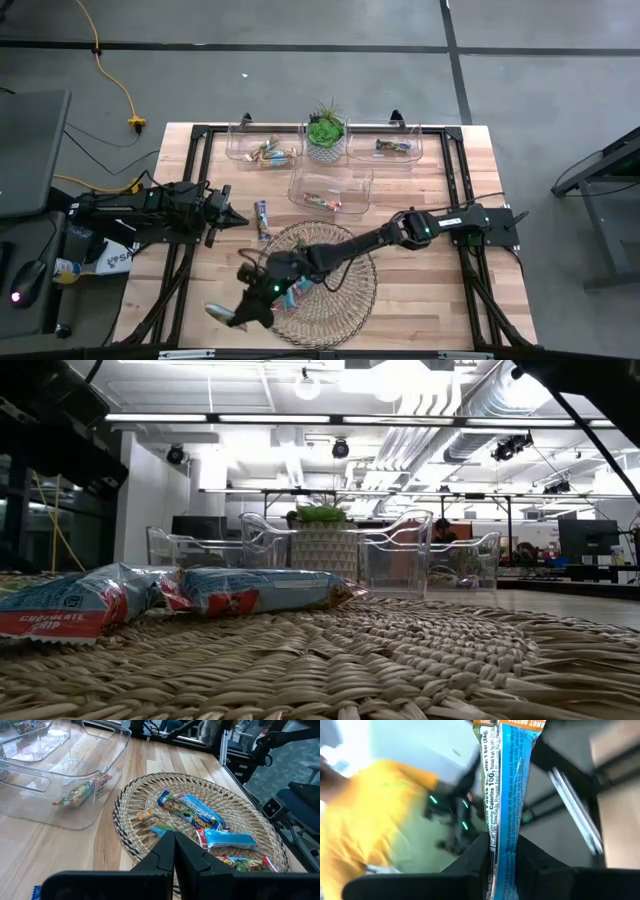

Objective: Pick and place Granola Bars by type
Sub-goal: Put the yellow granola bar into the top left transparent bin

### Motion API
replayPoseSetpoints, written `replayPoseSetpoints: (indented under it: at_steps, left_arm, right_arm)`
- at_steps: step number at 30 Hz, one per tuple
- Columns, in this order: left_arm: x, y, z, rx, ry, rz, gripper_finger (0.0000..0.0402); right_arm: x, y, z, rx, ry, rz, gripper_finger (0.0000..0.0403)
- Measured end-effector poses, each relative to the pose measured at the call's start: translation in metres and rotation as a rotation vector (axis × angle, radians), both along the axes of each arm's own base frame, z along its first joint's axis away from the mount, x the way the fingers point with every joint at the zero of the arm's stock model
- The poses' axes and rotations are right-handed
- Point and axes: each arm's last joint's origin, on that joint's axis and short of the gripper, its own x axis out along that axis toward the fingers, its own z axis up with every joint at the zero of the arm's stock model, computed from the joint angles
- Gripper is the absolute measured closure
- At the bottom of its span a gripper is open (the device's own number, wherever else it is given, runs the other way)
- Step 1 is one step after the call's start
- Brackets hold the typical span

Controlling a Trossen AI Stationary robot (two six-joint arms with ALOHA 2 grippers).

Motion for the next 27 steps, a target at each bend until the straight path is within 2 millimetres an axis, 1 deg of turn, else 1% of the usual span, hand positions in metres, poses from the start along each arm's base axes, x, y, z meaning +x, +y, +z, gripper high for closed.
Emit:
replayPoseSetpoints:
  at_steps: [3, 6, 13, 18, 21, 23, 27]
  left_arm:
    - [0.0, 0.0, 0.0, 0.0, 0.0, 0.0, 0.0401]
    - [0.0, 0.0, 0.0, 0.0, 0.0, 0.0, 0.0401]
    - [0.0, 0.0, 0.0, 0.0, 0.0, 0.0, 0.0401]
    - [0.0, 0.0, 0.0, 0.0, 0.0, 0.0, 0.0401]
    - [0.0, 0.0, 0.0, 0.0, 0.0, 0.0, 0.0401]
    - [0.0, 0.0, 0.0, 0.0, -0.001, 0.0, 0.0401]
    - [0.0, 0.0, 0.0, 0.0, 0.0, 0.0, 0.0401]
  right_arm:
    - [0.002, -0.008, 0.009, 0.024, -0.095, -0.028, 0.0355]
    - [0.004, -0.015, 0.014, 0.029, -0.147, -0.046, 0.0355]
    - [0.006, -0.022, 0.015, 0.009, -0.175, -0.06, 0.0354]
    - [0.007, -0.028, 0.022, 0.018, -0.264, -0.08, 0.0354]
    - [0.006, -0.034, 0.031, -0.014, -0.344, -0.123, 0.0355]
    - [0.004, -0.04, 0.041, -0.05, -0.392, -0.152, 0.0356]
    - [-0.004, -0.053, 0.074, -0.11, -0.506, -0.192, 0.0355]
